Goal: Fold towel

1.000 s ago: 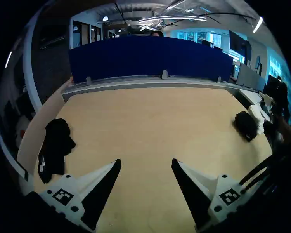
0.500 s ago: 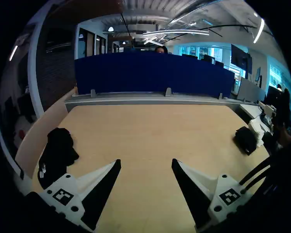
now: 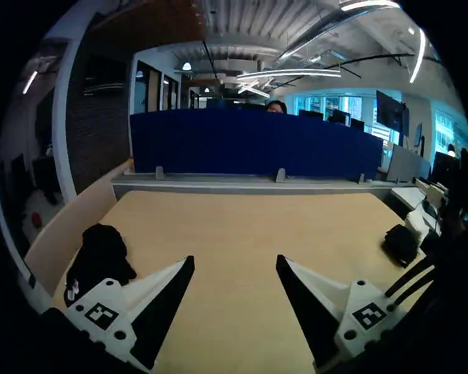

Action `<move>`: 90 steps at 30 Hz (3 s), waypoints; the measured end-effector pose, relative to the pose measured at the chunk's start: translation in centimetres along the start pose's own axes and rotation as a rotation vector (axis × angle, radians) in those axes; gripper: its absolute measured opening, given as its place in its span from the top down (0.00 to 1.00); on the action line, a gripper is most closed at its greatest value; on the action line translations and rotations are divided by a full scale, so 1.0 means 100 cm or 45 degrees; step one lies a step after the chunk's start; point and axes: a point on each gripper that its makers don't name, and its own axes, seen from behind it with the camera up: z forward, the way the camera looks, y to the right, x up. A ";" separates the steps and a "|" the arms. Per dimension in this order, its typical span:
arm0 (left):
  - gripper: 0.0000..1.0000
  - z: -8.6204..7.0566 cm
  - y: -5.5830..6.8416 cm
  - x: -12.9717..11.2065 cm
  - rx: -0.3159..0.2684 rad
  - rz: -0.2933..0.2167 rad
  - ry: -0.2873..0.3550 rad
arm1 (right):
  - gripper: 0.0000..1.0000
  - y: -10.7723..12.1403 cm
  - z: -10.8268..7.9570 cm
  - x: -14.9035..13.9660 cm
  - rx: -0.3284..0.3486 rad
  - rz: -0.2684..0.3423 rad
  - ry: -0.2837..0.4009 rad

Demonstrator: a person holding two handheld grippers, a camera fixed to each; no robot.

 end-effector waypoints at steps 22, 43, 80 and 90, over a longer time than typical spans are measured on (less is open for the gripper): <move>0.03 0.013 -0.011 0.060 0.045 -0.014 0.403 | 0.00 -0.034 -0.017 0.002 0.012 -0.002 -0.024; 0.03 0.024 -0.025 0.027 0.126 0.060 0.459 | 0.00 -0.053 -0.037 0.000 0.016 0.004 -0.064; 0.03 0.076 -0.039 -0.083 0.138 0.075 0.481 | 0.00 -0.071 -0.019 -0.041 0.035 0.002 -0.033; 0.03 0.076 -0.041 -0.085 0.125 0.049 0.481 | 0.00 -0.072 -0.018 -0.037 0.035 0.005 -0.014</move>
